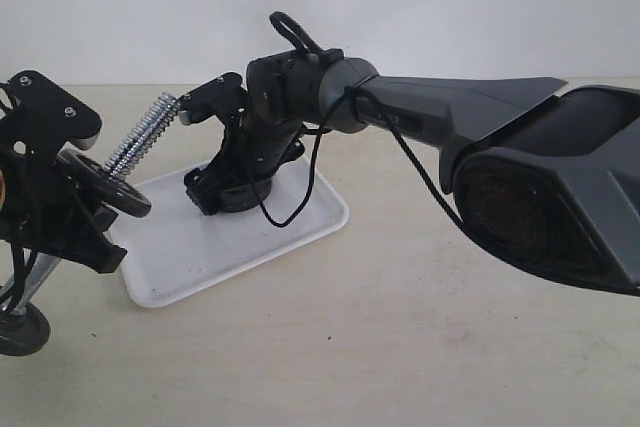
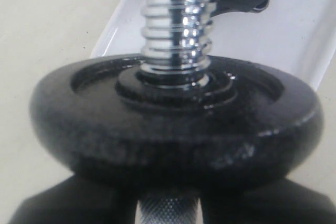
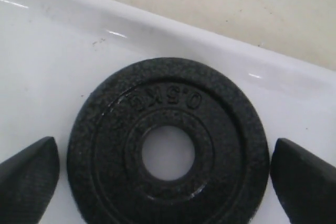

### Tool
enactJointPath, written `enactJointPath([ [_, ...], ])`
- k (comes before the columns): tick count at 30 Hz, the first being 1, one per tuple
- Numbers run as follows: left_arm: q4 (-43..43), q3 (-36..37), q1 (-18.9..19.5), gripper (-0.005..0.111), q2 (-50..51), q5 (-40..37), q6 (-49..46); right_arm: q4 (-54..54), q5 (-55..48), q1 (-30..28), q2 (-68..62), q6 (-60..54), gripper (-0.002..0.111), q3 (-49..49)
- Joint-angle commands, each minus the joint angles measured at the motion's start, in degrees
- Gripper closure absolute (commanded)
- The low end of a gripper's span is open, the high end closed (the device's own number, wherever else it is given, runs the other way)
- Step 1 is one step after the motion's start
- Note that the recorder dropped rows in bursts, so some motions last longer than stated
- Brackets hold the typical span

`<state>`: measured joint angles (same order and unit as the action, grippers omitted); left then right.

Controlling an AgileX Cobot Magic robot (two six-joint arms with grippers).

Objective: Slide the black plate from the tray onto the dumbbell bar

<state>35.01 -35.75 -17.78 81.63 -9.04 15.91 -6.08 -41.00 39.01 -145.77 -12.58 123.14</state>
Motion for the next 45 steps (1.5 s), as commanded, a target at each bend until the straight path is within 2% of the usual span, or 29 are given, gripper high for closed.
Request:
enactJointPath([
  [1, 0.89, -1.57, -0.11, 0.102, -2.27, 31.41, 1.18, 1.93, -2.67, 0.1, -1.15, -0.15, 0.005, -0.2],
  [3, 0.89, -1.57, -0.11, 0.102, -2.27, 31.41, 1.03, 1.93, -2.67, 0.1, -1.15, 0.62, 0.011, -0.2],
  [5, 0.89, -1.57, -0.11, 0.102, -2.27, 31.41, 1.03, 1.83, -2.55, 0.1, -1.15, 0.62, 0.027, -0.2],
  [7, 0.89, -1.57, -0.11, 0.102, -2.27, 31.41, 1.03, 1.05, -2.68, 0.1, -1.15, 0.21, 0.051, -0.2],
  [10, 0.89, -1.57, -0.11, 0.102, -2.27, 31.41, 0.79, -0.71, -2.69, 0.1, -1.15, -2.07, 0.097, -0.2],
  [11, 0.89, -1.57, -0.11, 0.102, -2.27, 31.41, 0.79, -0.95, -2.69, 0.1, -1.15, -2.92, 0.108, -0.2],
  [15, 0.89, -1.57, -0.11, 0.102, -2.27, 31.32, 0.63, -0.95, -2.5, 0.1, -1.15, -3.85, 0.105, -0.2],
  [26, 0.89, -1.57, -0.11, 0.102, -2.27, 31.32, 0.32, 1.07, -7.29, 0.1, -0.79, -4.56, 0.106, -0.2],
  [45, 0.89, -1.57, -0.11, 0.102, -2.27, 29.54, -0.75, 2.06, -7.81, -1.31, 5.37, -4.56, 0.106, -0.2],
])
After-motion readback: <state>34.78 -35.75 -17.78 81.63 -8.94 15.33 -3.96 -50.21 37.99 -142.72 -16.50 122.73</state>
